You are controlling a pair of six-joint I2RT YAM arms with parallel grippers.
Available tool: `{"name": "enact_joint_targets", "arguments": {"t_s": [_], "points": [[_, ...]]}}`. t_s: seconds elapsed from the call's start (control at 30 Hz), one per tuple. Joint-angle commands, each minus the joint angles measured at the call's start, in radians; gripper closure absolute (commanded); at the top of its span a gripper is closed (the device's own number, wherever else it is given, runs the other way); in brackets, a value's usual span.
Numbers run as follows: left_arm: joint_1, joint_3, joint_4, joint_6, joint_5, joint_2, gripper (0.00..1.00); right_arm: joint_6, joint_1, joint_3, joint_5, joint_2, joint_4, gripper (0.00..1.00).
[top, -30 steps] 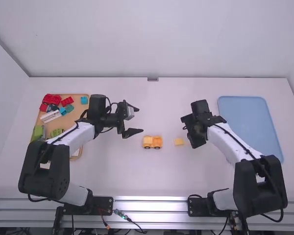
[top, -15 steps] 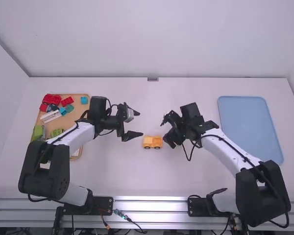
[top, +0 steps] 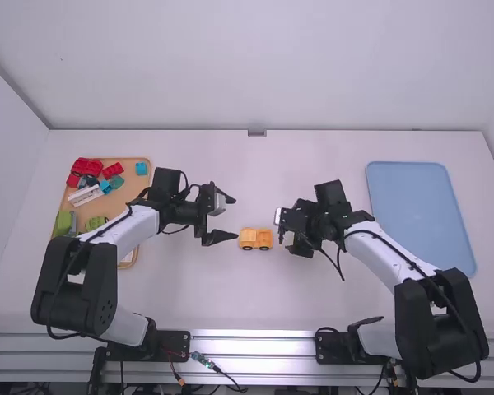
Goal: Assemble lego blocks to make yellow taxi
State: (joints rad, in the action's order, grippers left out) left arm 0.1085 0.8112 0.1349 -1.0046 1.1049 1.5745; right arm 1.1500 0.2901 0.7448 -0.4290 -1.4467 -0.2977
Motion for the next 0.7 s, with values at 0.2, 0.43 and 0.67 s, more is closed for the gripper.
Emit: {"name": "enact_joint_targets", "arguments": {"t_s": [0.2, 0.43, 0.67], "points": [[0.019, -0.061, -0.022, -0.197, 0.059, 0.061, 0.01, 0.337, -0.218, -0.006, -0.336, -0.039, -0.067, 0.01], [0.024, -0.146, -0.237, -0.157, 0.087, 0.099, 0.01, 0.377, -0.267, -0.004, -0.391, -0.212, -0.011, 0.01], [0.024, -0.152, -0.373, -0.032, 0.088, 0.154, 0.01, 0.373, -0.272, -0.004, -0.391, -0.297, 0.052, 0.03]]}}
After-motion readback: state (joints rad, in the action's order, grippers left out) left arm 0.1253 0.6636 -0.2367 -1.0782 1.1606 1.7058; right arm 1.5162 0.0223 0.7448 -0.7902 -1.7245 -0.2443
